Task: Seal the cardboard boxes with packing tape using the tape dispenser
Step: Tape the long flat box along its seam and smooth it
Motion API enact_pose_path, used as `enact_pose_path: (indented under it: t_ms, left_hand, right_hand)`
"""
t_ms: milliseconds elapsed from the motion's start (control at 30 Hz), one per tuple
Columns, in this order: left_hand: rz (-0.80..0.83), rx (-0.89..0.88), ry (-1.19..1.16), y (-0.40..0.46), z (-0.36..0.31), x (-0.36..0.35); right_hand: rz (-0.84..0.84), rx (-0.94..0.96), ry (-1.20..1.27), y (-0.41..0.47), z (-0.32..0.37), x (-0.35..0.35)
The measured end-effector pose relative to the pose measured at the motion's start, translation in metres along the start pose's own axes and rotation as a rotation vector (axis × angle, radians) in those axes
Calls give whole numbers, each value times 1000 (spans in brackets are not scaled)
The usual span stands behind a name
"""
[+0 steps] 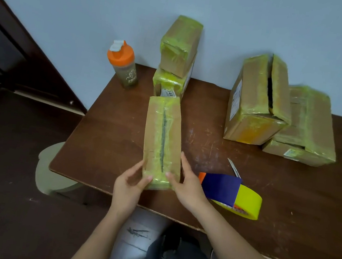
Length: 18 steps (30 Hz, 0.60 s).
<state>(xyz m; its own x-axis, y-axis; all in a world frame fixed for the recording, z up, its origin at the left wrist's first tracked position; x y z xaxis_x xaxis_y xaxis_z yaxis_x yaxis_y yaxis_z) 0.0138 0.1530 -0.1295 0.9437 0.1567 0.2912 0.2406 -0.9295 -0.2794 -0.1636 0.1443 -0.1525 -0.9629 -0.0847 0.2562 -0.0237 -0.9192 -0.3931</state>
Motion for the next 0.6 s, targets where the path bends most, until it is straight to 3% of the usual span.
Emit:
enact_pose_path:
  t_ms: [233,467,600]
  left_hand:
    - [18,-126,81,-2,14,-2]
    - [100,-435,322,-3,-3,-5]
    - [64,-576,484,-5,-10,-13]
  right_hand:
    - [-8,273,-136,-5,4,-1]
    - [-62,449,-507,-16,11,-4]
    - [-155,573,-670,-17,22,-11]
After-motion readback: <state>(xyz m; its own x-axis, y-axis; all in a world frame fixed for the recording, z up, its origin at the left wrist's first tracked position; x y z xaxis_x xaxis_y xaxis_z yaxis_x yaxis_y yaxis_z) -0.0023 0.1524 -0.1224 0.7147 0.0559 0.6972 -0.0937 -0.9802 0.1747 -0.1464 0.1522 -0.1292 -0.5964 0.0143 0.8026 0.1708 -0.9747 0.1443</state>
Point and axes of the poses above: each hand's wrist, its own y-axis towards the middle knuckle, its own x-axis out of the back of the hand, z = x × y, the point moved 9 cm from there along y, towards the middle knuckle, and after that the axes turned 6 degrees about -z, right-handed, at the moved point
